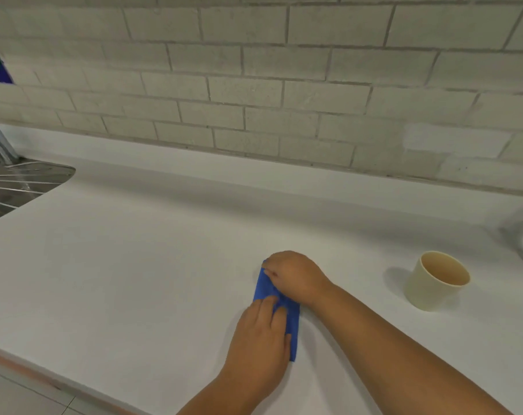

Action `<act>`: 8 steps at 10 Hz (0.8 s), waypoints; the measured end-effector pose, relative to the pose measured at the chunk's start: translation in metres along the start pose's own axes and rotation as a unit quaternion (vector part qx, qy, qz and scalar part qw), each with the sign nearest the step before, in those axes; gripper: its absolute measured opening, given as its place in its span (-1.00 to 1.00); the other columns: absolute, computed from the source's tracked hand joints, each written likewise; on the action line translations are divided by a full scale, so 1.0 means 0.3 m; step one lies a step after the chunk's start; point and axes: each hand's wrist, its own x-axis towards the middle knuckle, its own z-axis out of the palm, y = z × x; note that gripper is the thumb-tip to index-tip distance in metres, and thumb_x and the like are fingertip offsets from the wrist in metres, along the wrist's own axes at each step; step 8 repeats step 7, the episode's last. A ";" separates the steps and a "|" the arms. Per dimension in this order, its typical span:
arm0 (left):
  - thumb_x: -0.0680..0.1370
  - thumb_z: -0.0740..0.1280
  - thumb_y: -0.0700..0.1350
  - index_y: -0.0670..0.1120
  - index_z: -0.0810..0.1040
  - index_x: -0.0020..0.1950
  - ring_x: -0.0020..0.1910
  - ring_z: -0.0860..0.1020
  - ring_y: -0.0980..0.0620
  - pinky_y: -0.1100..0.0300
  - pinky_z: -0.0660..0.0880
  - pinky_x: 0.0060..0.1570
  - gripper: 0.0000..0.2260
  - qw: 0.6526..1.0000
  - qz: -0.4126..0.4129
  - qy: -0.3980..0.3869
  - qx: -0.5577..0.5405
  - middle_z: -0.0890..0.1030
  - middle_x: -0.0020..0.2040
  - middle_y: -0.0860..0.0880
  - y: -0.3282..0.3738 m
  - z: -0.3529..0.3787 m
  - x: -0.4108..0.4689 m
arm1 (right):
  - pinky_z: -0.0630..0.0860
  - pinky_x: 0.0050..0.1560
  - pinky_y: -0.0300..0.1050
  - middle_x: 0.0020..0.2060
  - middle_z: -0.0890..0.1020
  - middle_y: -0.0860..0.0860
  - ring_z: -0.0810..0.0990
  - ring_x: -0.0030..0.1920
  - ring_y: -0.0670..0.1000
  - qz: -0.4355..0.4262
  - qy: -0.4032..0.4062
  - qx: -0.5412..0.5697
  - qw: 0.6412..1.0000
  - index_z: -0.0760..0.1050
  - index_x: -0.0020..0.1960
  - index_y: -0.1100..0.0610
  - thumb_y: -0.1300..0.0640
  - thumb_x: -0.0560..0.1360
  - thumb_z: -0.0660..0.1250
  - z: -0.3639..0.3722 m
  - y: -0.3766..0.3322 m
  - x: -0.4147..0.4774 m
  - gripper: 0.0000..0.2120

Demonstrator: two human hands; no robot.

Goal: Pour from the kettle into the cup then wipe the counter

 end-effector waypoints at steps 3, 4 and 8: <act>0.57 -0.28 0.13 -0.01 0.50 0.26 0.12 0.60 0.02 0.11 -0.05 0.32 -0.38 0.981 -0.028 -0.159 0.112 0.64 0.13 0.03 0.015 0.032 -0.012 | -0.22 0.48 -0.15 0.54 -0.01 -0.04 -0.11 0.52 -0.10 -0.053 -0.091 0.043 0.994 -0.06 0.52 0.06 -0.11 0.61 -0.06 0.105 0.075 -0.039 -0.46; 0.57 -0.30 0.13 -0.19 -0.14 0.49 0.27 0.48 -0.02 0.11 -0.13 0.31 -0.42 0.980 -0.030 -0.150 0.125 0.61 0.19 0.03 -0.003 0.048 -0.022 | -0.23 0.47 -0.17 0.54 -0.04 -0.05 -0.12 0.52 -0.12 -0.063 -0.078 0.030 0.994 -0.09 0.52 0.02 -0.14 0.60 -0.08 0.114 0.097 -0.028 -0.45; 0.55 -0.12 0.23 -0.02 0.11 0.48 0.51 0.05 0.00 0.19 0.08 0.42 -0.43 0.985 0.001 -0.150 0.080 0.13 0.48 -0.09 -0.016 0.025 0.021 | -0.14 0.48 -0.14 0.54 -0.04 0.01 -0.09 0.52 -0.05 0.017 -0.101 0.098 0.990 -0.09 0.52 0.10 -0.14 0.61 -0.10 0.040 0.085 -0.003 -0.43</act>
